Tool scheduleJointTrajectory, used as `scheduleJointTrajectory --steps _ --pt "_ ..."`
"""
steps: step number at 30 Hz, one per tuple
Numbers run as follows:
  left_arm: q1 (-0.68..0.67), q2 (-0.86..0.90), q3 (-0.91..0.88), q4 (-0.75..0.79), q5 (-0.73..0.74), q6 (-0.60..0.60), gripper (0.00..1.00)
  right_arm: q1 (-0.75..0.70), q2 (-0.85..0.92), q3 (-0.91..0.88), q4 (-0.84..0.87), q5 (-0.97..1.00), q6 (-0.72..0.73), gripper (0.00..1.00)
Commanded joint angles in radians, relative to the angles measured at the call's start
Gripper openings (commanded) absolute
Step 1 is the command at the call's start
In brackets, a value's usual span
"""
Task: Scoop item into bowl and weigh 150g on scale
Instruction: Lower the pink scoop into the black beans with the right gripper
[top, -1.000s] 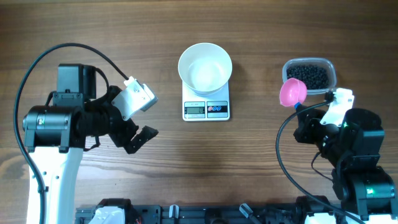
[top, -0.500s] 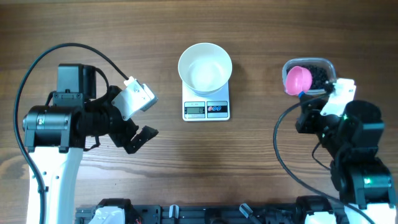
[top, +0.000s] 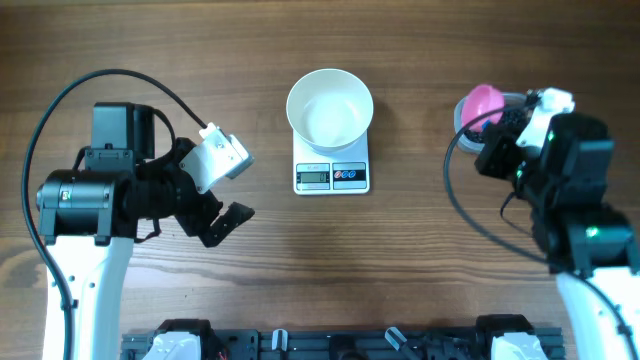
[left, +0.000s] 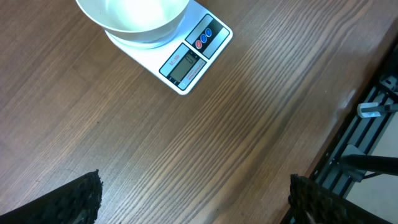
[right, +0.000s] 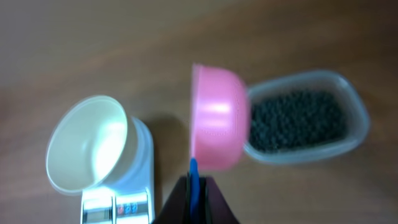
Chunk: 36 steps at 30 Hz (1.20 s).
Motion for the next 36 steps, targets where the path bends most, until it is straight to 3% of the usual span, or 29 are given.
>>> scheduleJointTrajectory --steps 1,7,15,24,30,36 --pt "0.008 -0.013 0.019 0.002 0.009 0.023 1.0 -0.004 0.11 0.221 -0.152 0.085 0.044 0.04" --pt "0.008 -0.013 0.019 0.002 0.009 0.023 1.0 -0.004 0.317 0.504 -0.379 0.194 -0.02 0.04" --pt "0.008 -0.013 0.019 0.002 0.009 0.023 1.0 -0.004 0.454 0.522 -0.43 0.417 -0.153 0.04" --pt "0.008 -0.013 0.019 0.002 0.009 0.023 1.0 -0.004 0.672 0.522 -0.351 0.493 -0.356 0.04" --pt "0.008 -0.013 0.019 0.002 0.009 0.023 1.0 -0.004 0.806 0.522 -0.254 0.481 -0.396 0.05" --pt "0.008 -0.013 0.019 0.002 0.009 0.023 1.0 -0.004 0.87 0.522 -0.262 0.481 -0.451 0.04"
